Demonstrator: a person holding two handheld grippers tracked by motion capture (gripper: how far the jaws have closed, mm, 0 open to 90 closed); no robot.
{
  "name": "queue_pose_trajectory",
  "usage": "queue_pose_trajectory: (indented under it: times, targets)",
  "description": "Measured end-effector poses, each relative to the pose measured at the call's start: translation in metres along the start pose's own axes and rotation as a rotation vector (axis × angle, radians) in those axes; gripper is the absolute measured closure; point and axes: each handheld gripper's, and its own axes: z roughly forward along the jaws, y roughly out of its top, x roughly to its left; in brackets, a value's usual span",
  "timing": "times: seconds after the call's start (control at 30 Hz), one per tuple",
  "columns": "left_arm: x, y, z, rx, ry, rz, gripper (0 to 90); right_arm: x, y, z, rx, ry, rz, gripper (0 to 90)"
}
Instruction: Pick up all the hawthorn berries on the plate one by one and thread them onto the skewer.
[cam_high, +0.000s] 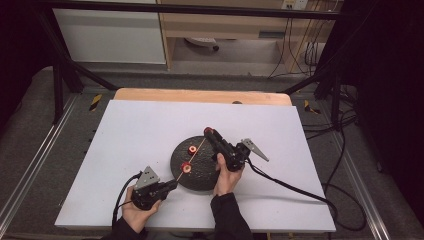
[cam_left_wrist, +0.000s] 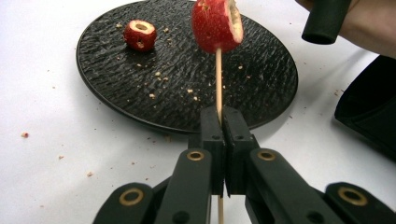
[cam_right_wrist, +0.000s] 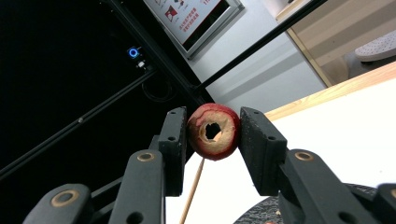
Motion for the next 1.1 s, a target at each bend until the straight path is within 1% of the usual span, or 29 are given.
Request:
queue_pose_trajectory:
  times: [0.1, 0.23, 0.5, 0.6, 0.7, 0.73, 0.8, 0.9, 0.97, 1.1]
  targets:
    - [0.000, 0.001, 0.000, -0.003, -0.001, -0.006, 88.2, 0.000, -0.001, 0.000, -0.001, 0.001, 0.001, 63.2]
    - [-0.003, 0.003, 0.003, -0.011, -0.004, -0.027, 88.2, 0.000, -0.002, 0.000, 0.000, 0.003, 0.001, 63.2]
    - [-0.011, 0.011, 0.009, -0.025, 0.014, -0.052, 88.2, 0.000, -0.004, 0.000, -0.004, 0.003, 0.013, 63.2]
    - [-0.012, 0.014, 0.010, -0.022, 0.022, -0.066, 88.4, 0.001, -0.004, -0.001, -0.017, 0.003, 0.011, 63.3]
    - [-0.013, 0.016, 0.013, -0.022, 0.015, -0.074, 88.4, 0.003, -0.001, -0.002, -0.023, 0.009, 0.020, 63.3]
    - [-0.013, 0.016, 0.013, -0.023, 0.015, -0.077, 88.4, 0.003, -0.001, -0.003, -0.025, 0.011, 0.016, 63.4]
    - [-0.014, 0.018, 0.014, -0.035, 0.014, -0.078, 88.4, 0.004, 0.000, -0.003, -0.024, 0.016, 0.017, 63.4]
    - [-0.014, 0.023, 0.012, -0.050, 0.012, -0.091, 88.5, 0.004, -0.003, -0.003, -0.018, 0.012, 0.016, 63.5]
    - [-0.013, 0.028, 0.012, -0.058, 0.004, -0.106, 88.5, 0.003, -0.005, -0.003, -0.011, 0.013, 0.022, 63.4]
    - [-0.013, 0.034, 0.017, -0.052, 0.008, -0.094, 88.5, 0.003, -0.007, -0.004, 0.002, 0.022, 0.024, 63.4]
